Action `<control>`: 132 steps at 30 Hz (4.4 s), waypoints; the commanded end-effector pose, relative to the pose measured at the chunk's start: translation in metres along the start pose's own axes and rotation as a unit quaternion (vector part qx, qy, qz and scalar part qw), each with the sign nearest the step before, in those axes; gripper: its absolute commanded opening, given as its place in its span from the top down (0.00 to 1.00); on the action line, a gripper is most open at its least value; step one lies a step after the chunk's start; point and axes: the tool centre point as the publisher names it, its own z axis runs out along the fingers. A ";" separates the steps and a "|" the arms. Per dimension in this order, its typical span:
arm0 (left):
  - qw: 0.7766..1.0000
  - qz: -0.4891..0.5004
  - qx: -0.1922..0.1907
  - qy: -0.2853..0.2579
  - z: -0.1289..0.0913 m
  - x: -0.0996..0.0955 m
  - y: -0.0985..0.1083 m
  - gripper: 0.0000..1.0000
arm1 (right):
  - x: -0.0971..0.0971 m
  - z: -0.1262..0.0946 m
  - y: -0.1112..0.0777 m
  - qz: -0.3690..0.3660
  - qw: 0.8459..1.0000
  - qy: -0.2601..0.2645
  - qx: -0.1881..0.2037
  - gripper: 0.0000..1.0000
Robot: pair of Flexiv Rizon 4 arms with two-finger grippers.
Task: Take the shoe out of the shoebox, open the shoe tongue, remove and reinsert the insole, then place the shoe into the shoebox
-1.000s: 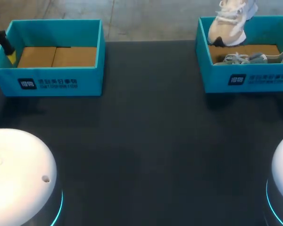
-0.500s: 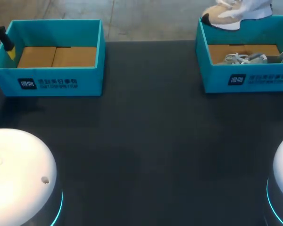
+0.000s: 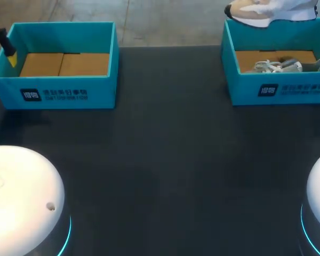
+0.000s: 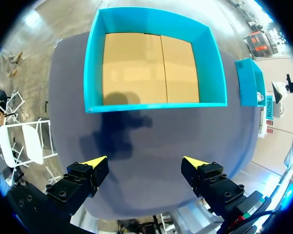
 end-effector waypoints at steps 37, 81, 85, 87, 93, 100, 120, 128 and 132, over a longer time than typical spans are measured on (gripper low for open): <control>0.997 0.015 0.043 -0.069 -0.004 0.008 -0.003 0.00 | -0.056 0.013 0.022 0.096 0.995 -0.004 -0.025 1.00; 0.997 0.015 0.043 -0.069 -0.004 0.008 -0.003 0.00 | -0.061 0.126 0.055 0.114 0.993 -0.020 -0.030 1.00; 0.997 0.015 0.043 -0.069 -0.004 0.008 -0.003 0.00 | -0.061 0.132 0.059 0.116 0.993 -0.019 -0.030 1.00; 0.997 0.015 0.043 -0.069 -0.004 0.008 -0.003 0.00 | -0.061 0.134 0.060 0.116 0.992 -0.022 -0.035 1.00; 0.997 0.015 0.043 -0.069 -0.004 0.008 -0.003 0.00 | -0.062 0.137 0.058 0.143 0.989 -0.030 -0.023 1.00; 0.997 0.015 0.043 -0.069 -0.004 0.008 -0.003 0.00 | -0.062 0.137 0.058 0.143 0.989 -0.030 -0.023 1.00; 0.997 0.015 0.043 -0.069 -0.004 0.008 -0.003 0.00 | -0.076 0.156 0.048 0.210 0.972 -0.061 -0.081 1.00; 0.997 0.015 0.043 -0.069 -0.004 0.008 -0.003 0.00 | -0.072 0.169 0.048 0.213 0.971 -0.067 -0.088 1.00; 0.997 0.015 0.043 -0.069 -0.004 0.008 -0.003 0.00 | -0.072 0.176 0.048 0.214 0.970 -0.065 -0.091 1.00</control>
